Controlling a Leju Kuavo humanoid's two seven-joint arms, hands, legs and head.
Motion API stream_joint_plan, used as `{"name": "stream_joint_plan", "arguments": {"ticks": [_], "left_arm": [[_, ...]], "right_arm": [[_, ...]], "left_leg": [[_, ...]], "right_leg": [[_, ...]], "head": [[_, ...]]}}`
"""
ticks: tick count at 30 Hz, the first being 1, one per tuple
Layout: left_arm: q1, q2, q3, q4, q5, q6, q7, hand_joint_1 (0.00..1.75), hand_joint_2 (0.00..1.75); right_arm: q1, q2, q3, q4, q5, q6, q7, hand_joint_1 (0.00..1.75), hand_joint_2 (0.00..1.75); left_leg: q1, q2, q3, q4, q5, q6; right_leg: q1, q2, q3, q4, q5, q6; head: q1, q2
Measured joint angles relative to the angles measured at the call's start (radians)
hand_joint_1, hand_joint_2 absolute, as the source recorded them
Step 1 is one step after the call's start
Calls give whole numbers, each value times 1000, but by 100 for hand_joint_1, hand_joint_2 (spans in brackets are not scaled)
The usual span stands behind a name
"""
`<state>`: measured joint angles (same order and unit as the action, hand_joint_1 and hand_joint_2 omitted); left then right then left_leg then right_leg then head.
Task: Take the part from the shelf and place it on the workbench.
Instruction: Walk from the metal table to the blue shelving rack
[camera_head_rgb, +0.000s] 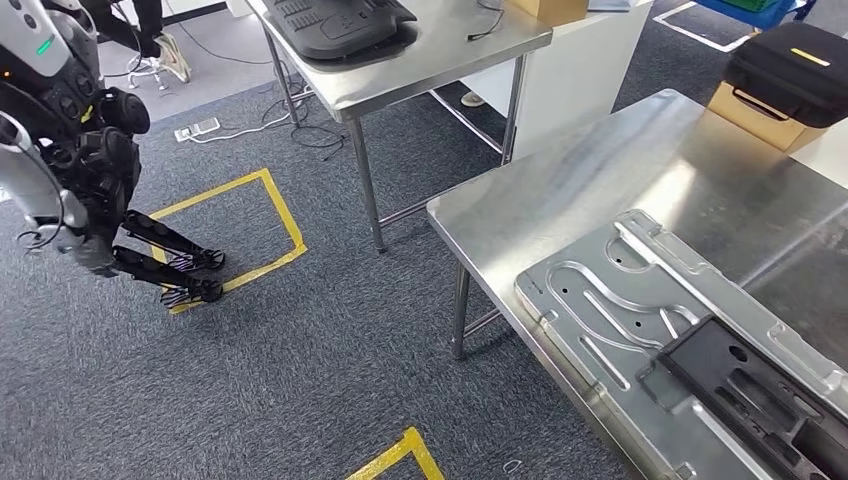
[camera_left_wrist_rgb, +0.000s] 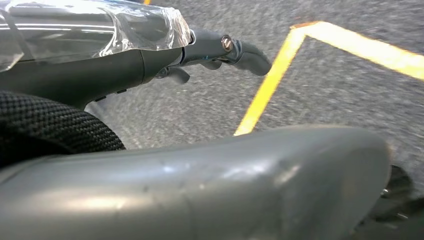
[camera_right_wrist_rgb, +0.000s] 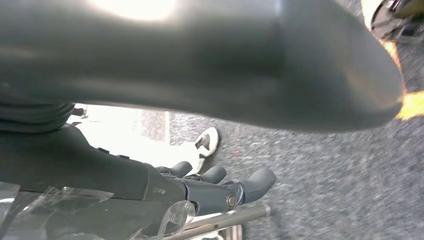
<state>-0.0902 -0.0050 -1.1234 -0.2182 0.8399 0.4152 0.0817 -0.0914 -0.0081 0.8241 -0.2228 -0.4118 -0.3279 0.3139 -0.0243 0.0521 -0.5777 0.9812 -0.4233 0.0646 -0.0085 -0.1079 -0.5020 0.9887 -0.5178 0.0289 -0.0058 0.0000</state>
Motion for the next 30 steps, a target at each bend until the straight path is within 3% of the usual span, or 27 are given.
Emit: {"name": "stream_joint_plan", "arguments": {"ticks": [1,3,5,6,7,8,9,10,12,14,15,16,18,20,22,23,24,25,27,29,30], "left_arm": [[3,0,0,0,2,1,2,0,0],[4,-1,0,0,8,3,1,0,0],[3,-2,0,0,12,4,-3,0,0],[2,-2,0,0,15,5,-4,0,0],[2,-2,1,0,20,6,-5,0,0],[3,-3,1,0,23,6,-5,0,0],[3,-4,1,0,25,6,-4,0,0],[3,-5,1,0,26,6,-4,0,0],[2,-6,2,0,29,8,-2,0,0],[0,-7,3,0,34,12,-3,0,0],[0,-7,4,0,36,14,-6,0,0],[0,-7,5,0,38,16,-12,0,0],[0,-8,7,0,40,20,-23,0,0],[-3,-10,7,0,40,22,-31,0,0],[-5,-12,7,0,41,22,-33,0,0],[-6,-13,7,0,41,22,-33,0,0],[-6,-13,7,0,42,22,-30,0,0],[-5,-13,7,0,42,22,-26,0,0],[-4,-14,7,0,42,22,-12,0,0],[-2,-15,7,0,42,21,1,0,0],[0,-15,7,0,42,20,6,0,0]], "right_arm": [[-2,-2,0,0,0,-1,2,0,0],[-4,-6,0,0,-1,-3,8,0,0],[0,-9,1,0,-3,-3,11,0,0],[2,-10,2,0,-4,-4,12,0,0],[3,-12,2,0,-5,-4,12,0,0],[4,-12,3,0,-6,-5,11,0,0],[4,-14,4,0,-6,-6,9,0,0],[5,-15,5,0,-5,-6,8,0,0],[6,-17,7,0,-6,-7,8,0,0],[4,-17,9,0,-5,-6,9,0,0],[2,-17,11,0,-4,-5,10,0,0],[0,-17,13,0,-2,-3,11,0,0],[-1,-18,15,0,0,-1,17,0,0],[2,-19,15,0,0,0,22,0,0],[3,-20,15,0,-1,0,23,0,0],[3,-20,15,0,-1,0,22,0,0],[3,-20,15,0,-1,0,20,0,0],[2,-20,15,0,-2,0,18,0,0],[2,-19,15,0,-5,0,14,0,0],[1,-18,15,0,-7,0,10,0,0],[0,-18,15,0,-7,0,10,0,0]], "left_leg": [[3,-10,6,-9,4,-3],[11,-30,19,-28,14,-5],[15,-51,25,-34,16,-3],[16,-63,25,-34,16,-2],[17,-76,26,-34,16,-2],[19,-91,26,-33,15,-3],[22,-106,27,-31,14,-6],[26,-122,27,-27,11,-11],[29,-148,24,-14,4,-25],[28,-166,17,-9,1,-36],[29,-174,15,-8,2,-39],[31,-174,14,-7,1,-42],[32,-138,-7,37,-22,-48],[31,-87,-70,162,-78,-55],[31,-71,-137,285,-117,-56],[30,-69,-148,301,-113,-52],[27,-67,-137,275,-91,-45],[21,-59,-107,212,-58,-35],[2,-14,-37,68,-4,-10],[-12,12,-8,3,9,3],[-13,3,-8,-1,8,4]], "right_leg": [[-1,4,4,1,-4,5],[-2,42,-8,42,-33,13],[-2,89,-66,159,-94,18],[-3,98,-100,221,-118,19],[-4,101,-124,259,-124,21],[-6,103,-131,261,-109,24],[-9,106,-119,224,-75,28],[-15,118,-93,158,-32,34],[-22,155,-44,43,20,39],[-20,167,-31,12,23,27],[-19,155,-30,11,24,15],[-18,145,-29,11,25,8],[-18,123,-26,9,25,-4],[-14,101,-24,9,22,-11],[-9,75,-22,9,17,-16],[-6,63,-19,9,15,-18],[-3,52,-16,9,12,-20],[-1,40,-11,8,8,-21],[2,21,-1,7,1,-19],[3,3,5,3,-5,-13],[4,-6,9,-1,-7,-9]], "head": [[1,0],[1,0],[2,0],[2,0],[2,0],[2,0],[2,0],[2,0],[2,0],[3,0],[3,0],[3,0],[0,0],[-3,0],[-3,0],[-3,0],[-3,0],[-3,0],[-3,0],[-3,0],[-3,0]]}}
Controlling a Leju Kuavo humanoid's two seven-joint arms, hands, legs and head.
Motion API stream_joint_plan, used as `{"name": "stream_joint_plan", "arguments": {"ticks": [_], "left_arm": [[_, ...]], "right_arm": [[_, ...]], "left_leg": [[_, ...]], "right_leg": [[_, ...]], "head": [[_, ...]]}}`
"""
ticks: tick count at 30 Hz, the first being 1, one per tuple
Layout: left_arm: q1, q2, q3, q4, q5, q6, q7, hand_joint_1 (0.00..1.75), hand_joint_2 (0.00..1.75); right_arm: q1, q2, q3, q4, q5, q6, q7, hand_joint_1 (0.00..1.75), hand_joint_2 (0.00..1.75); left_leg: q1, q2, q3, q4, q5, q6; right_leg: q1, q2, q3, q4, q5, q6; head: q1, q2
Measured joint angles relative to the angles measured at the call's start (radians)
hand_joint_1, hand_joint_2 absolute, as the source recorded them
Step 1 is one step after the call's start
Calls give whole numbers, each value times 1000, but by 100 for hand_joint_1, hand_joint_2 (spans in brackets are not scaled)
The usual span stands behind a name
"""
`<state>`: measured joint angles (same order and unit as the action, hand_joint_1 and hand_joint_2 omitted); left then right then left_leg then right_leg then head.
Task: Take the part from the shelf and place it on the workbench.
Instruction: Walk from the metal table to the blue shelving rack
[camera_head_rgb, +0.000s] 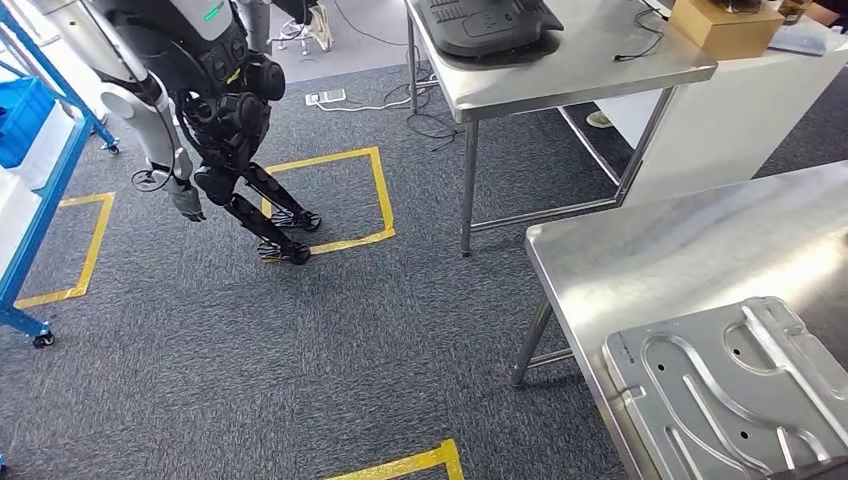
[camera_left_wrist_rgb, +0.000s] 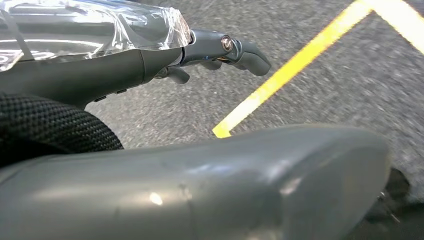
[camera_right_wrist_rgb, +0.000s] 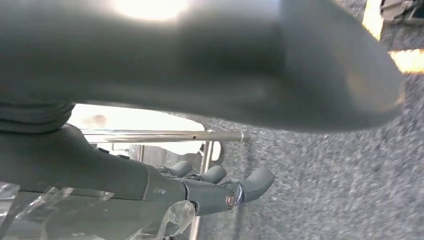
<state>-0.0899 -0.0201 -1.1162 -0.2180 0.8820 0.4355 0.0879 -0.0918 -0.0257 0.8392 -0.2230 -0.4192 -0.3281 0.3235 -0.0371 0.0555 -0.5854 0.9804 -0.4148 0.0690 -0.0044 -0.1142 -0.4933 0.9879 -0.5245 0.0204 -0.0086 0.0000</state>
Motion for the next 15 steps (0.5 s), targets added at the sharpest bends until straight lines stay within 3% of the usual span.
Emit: {"name": "stream_joint_plan", "arguments": {"ticks": [1,2,4,6,7,8,9,10,12,14,15], "left_arm": [[2,0,0,0,0,0,4,0,0],[4,0,0,0,0,0,6,0,0],[4,0,0,0,-1,-1,8,0,0],[0,-2,0,0,-2,-1,8,0,0],[-1,-2,0,0,-2,-1,8,0,0],[-2,-3,0,0,-2,-1,7,0,0],[-2,-3,0,0,-2,-1,7,0,0],[-2,-3,0,0,-2,-1,6,0,0],[-3,-3,0,0,-4,-1,2,0,0],[-6,-3,0,0,-6,0,-5,0,0],[-6,-3,0,0,-7,1,-8,0,0]], "right_arm": [[-3,1,0,0,0,0,0,0,0],[-5,1,0,-1,0,0,0,0,0],[-4,1,0,-1,-1,-1,0,0,0],[0,1,0,-1,-3,-1,1,0,0],[1,1,0,-1,-3,-1,2,0,0],[2,0,0,-1,-4,-1,3,0,0],[3,0,0,-1,-4,-2,3,0,0],[4,-1,0,-1,-4,-2,3,0,0],[5,-2,0,-1,-5,-3,4,0,0],[4,-2,0,-1,-7,-4,4,0,0],[2,-2,0,-1,-8,-4,4,0,0]], "left_leg": [[3,-12,4,-9,4,1],[7,-23,12,-22,10,1],[17,-45,30,-46,22,4],[21,-69,35,-51,25,7],[23,-83,35,-51,24,6],[25,-98,36,-50,24,5],[28,-114,37,-49,22,2],[33,-129,38,-46,20,-3],[40,-157,34,-30,10,-20],[42,-179,25,-17,2,-36],[44,-187,22,-16,1,-41]], "right_leg": [[1,-6,5,-4,-2,4],[1,2,9,-1,-7,8],[2,52,-13,58,-44,16],[-3,99,-80,188,-102,21],[-6,106,-114,244,-118,25],[-9,108,-135,271,-115,30],[-13,110,-137,257,-91,35],[-18,115,-121,207,-51,42],[-31,152,-68,72,20,52],[-34,177,-42,7,40,44],[-29,172,-41,6,37,34]], "head": [[0,0],[0,0],[2,0],[3,0],[4,0],[4,0],[4,0],[4,0],[4,0],[4,0],[4,0]]}}
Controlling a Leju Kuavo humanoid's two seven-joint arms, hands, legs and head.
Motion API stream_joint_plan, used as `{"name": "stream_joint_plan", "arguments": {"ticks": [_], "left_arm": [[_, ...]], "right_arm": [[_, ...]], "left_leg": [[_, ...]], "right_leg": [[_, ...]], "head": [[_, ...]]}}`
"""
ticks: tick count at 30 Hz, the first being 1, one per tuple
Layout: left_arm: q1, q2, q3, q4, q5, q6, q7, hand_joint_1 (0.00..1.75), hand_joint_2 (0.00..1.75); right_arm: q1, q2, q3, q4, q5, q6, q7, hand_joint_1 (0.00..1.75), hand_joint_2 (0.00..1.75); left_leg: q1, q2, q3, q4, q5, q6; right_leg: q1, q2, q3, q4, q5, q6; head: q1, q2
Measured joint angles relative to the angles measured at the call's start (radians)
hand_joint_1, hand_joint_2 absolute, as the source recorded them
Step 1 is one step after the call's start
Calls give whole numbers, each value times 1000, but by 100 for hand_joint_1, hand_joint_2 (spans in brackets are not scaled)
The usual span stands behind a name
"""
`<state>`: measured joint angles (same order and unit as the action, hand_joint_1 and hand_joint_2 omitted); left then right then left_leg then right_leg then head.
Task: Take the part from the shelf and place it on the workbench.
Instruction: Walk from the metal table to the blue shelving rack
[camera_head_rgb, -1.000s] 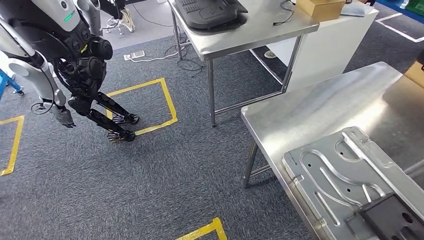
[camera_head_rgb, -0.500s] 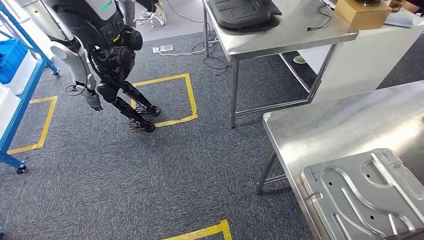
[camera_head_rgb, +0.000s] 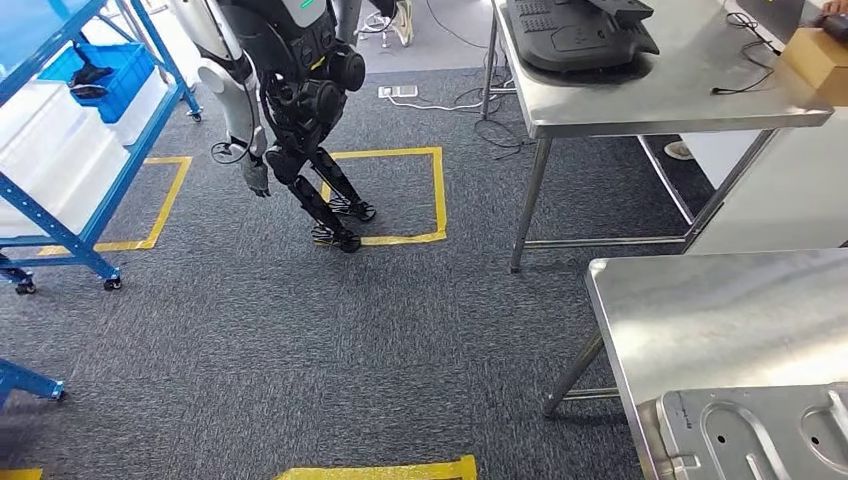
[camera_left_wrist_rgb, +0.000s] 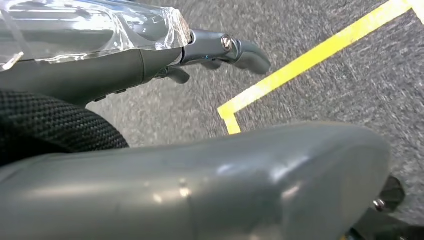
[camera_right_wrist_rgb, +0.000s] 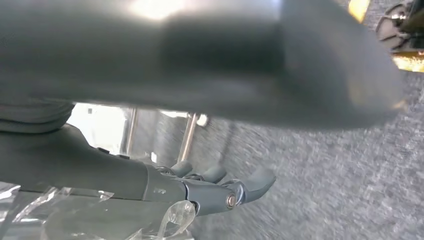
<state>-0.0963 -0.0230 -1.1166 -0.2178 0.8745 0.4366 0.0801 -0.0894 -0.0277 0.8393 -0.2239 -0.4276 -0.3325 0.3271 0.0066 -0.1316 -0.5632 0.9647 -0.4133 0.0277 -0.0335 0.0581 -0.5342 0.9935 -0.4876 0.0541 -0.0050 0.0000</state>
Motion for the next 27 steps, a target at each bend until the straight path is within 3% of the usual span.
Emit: {"name": "stream_joint_plan", "arguments": {"ticks": [1,3,4,6,8,9,10,12,14,16,17,19,21,22,23,24,25,26,27], "left_arm": [[0,0,0,0,-1,1,-2,0,0],[1,1,0,0,-3,2,-3,0,0],[0,1,0,0,-4,3,-3,0,0],[-3,1,0,0,-5,3,-3,0,0],[-3,1,0,0,-6,3,-3,0,0],[-3,1,0,0,-6,4,-2,0,0],[-2,1,0,0,-6,4,-2,0,0],[-1,1,0,0,-6,4,-2,0,0],[-1,0,-1,0,-7,4,-2,0,0],[2,-1,-1,0,-8,4,-2,0,0],[4,-1,-1,0,-7,4,-2,0,0],[6,-2,-1,0,-8,5,-3,0,0],[5,-3,-2,0,-8,5,-3,0,0],[4,-4,-2,0,-8,5,-3,0,0],[3,-5,-2,0,-8,5,-3,0,0],[2,-5,-2,0,-7,5,-3,0,0],[2,-5,-2,0,-7,5,-3,0,0],[3,-6,-2,0,-7,5,-3,0,0],[3,-6,-3,0,-7,5,-3,0,0]], "right_arm": [[-2,0,0,0,-1,0,0,0,0],[-5,0,0,0,-2,-2,1,0,0],[-4,0,0,0,-2,-3,1,0,0],[0,0,0,0,-3,-3,3,0,0],[2,0,0,0,-4,-3,5,0,0],[2,0,0,0,-4,-3,6,0,0],[1,0,0,0,-5,-3,6,0,0],[1,-1,0,0,-6,-3,6,0,0],[0,-1,0,0,-6,-3,6,0,0],[-6,-1,0,0,-6,-3,5,0,0],[-8,-1,0,-1,-6,-3,4,0,0],[-10,-2,0,-1,-7,-3,3,0,0],[-5,-2,0,-2,-8,-3,2,0,0],[-3,-2,0,-2,-9,-3,1,0,0],[-1,-2,0,-2,-9,-3,1,0,0],[0,-2,0,-1,-9,-3,2,0,0],[0,-3,0,-1,-9,-3,2,0,0],[1,-4,0,-1,-9,-3,2,0,0],[2,-5,0,-1,-9,-3,2,0,0]], "left_leg": [[3,-7,-2,-2,1,-4],[4,23,-14,24,-12,-10],[4,51,-33,66,-33,-13],[3,103,-103,203,-94,-18],[4,113,-159,307,-124,-20],[4,115,-161,306,-113,-18],[2,120,-139,262,-86,-14],[-6,156,-63,114,-24,-1],[-16,187,-19,23,1,7],[-23,177,-15,10,0,12],[-22,167,-10,2,3,16],[-15,146,4,-16,10,25],[-11,123,11,-22,12,31],[-12,110,11,-22,11,33],[-12,95,12,-22,10,33],[-11,80,13,-21,9,33],[-9,63,15,-20,7,30],[-7,48,18,-18,5,27],[-6,34,19,-15,1,21]], "right_leg": [[1,-12,1,0,1,-10],[3,-33,4,-2,3,-24],[3,-45,5,-3,3,-30],[7,-69,7,-3,-1,-37],[11,-97,9,-3,-6,-40],[11,-110,12,-3,-8,-40],[12,-122,16,-3,-11,-40],[15,-145,27,-3,-20,-36],[17,-161,36,-5,-28,-27],[15,-176,45,-13,-31,-15],[13,-172,50,-13,-34,-10],[11,-127,37,28,-61,-3],[11,-75,-27,149,-119,-2],[12,-67,-66,216,-142,-1],[12,-64,-96,259,-149,0],[12,-63,-108,265,-133,1],[11,-60,-101,231,-99,2],[8,-49,-78,165,-53,4],[4,-23,-50,95,-18,7]], "head": [[0,0],[-2,0],[-4,0],[-6,0],[-7,0],[-7,0],[-7,0],[-7,0],[-6,0],[-6,0],[-6,0],[-5,0],[-4,0],[-3,0],[-3,0],[-3,0],[-3,0],[-3,0],[-3,0]]}}
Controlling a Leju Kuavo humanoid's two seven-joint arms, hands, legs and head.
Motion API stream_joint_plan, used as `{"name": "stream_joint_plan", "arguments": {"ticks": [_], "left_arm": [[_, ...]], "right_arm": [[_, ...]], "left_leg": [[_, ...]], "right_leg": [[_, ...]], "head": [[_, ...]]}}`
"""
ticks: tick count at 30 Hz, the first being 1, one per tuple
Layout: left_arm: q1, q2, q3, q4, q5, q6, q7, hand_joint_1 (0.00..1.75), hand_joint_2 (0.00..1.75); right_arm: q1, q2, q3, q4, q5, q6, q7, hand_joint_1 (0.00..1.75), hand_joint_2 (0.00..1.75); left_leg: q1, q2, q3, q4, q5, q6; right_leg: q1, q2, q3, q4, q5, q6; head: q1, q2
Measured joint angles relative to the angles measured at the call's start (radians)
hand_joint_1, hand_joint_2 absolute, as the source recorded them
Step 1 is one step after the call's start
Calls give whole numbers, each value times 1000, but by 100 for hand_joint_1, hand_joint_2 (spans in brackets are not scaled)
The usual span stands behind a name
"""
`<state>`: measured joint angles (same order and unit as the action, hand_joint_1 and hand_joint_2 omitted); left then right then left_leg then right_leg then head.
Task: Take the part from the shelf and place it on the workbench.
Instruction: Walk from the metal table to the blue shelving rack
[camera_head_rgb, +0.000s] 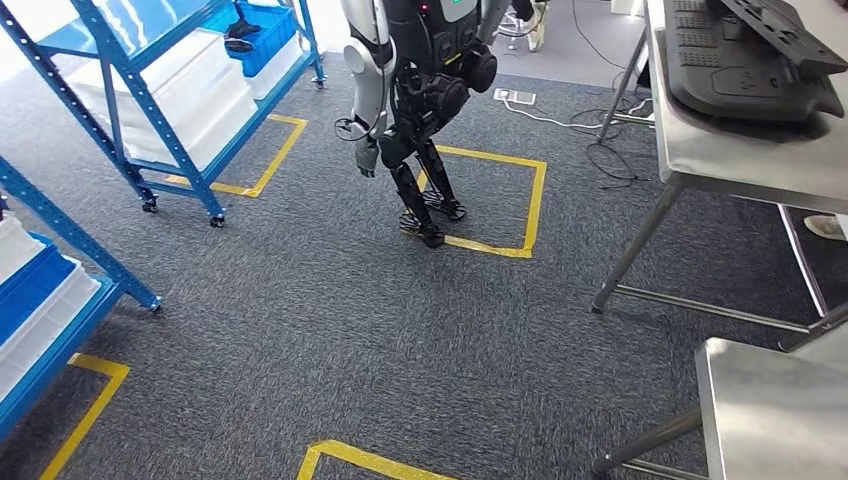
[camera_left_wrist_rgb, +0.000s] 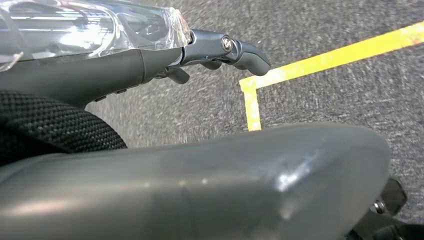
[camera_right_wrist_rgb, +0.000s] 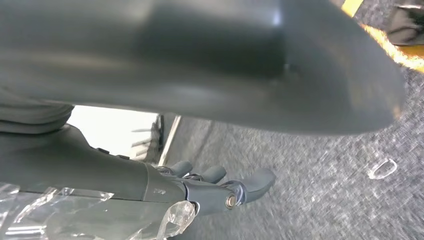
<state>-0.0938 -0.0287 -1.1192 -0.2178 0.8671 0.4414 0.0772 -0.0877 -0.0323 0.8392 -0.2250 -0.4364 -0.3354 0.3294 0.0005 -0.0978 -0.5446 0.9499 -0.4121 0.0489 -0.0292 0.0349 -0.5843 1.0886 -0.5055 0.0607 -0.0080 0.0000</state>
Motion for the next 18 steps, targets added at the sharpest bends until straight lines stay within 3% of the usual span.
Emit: {"name": "stream_joint_plan", "arguments": {"ticks": [1,3,5,7,9,11,12,13,14,16,18], "left_arm": [[-1,0,0,0,0,0,0,0,0],[-3,0,0,0,1,1,0,0,0],[-4,0,0,0,2,2,0,0,0],[-5,0,0,0,3,3,0,0,0],[-6,0,0,0,3,3,0,0,0],[-7,0,0,0,3,3,0,0,0],[-6,0,0,0,3,3,0,0,0],[-6,0,0,0,2,3,0,0,0],[-5,0,0,0,2,3,0,0,0],[-5,0,0,0,0,3,1,0,0],[-4,-1,-1,0,-1,2,1,0,0]], "right_arm": [[0,-1,0,0,0,0,0,0,0],[0,-1,0,0,0,0,-2,0,0],[-3,0,0,0,0,0,-3,0,0],[-4,0,0,0,0,-1,-2,0,0],[-1,-1,0,1,-2,-3,-1,0,0],[1,-3,0,1,-3,-3,1,0,0],[1,-3,0,1,-3,-3,2,0,0],[1,-3,0,1,-3,-3,2,0,0],[0,-3,0,1,-3,-3,2,0,0],[-1,-3,0,1,-3,-3,2,0,0],[-2,-3,0,1,-3,-3,1,0,0]], "left_leg": [[0,-13,-2,4,-4,-6],[0,-31,-9,10,-7,-17],[4,-46,-14,10,-6,-23],[4,-10,-28,44,-24,-29],[2,53,-84,158,-77,-35],[4,77,-157,296,-129,-38],[4,80,-176,328,-133,-36],[3,82,-173,318,-119,-33],[1,87,-149,269,-89,-27],[-11,127,-71,117,-26,-11],[-23,156,-29,32,-4,-2]], "right_leg": [[-2,22,22,-55,23,-1],[-3,44,36,-96,31,-9],[0,21,36,-97,32,-23],[2,-3,42,-99,31,-36],[5,-29,46,-100,27,-45],[10,-56,48,-100,23,-51],[12,-70,50,-100,20,-52],[13,-83,53,-100,18,-52],[14,-96,58,-100,14,-51],[17,-119,69,-100,6,-48],[19,-137,78,-101,-2,-40]], "head": [[0,0],[0,0],[0,0],[-2,0],[-4,0],[-5,0],[-5,0],[-5,0],[-5,0],[-5,0],[-4,0]]}}
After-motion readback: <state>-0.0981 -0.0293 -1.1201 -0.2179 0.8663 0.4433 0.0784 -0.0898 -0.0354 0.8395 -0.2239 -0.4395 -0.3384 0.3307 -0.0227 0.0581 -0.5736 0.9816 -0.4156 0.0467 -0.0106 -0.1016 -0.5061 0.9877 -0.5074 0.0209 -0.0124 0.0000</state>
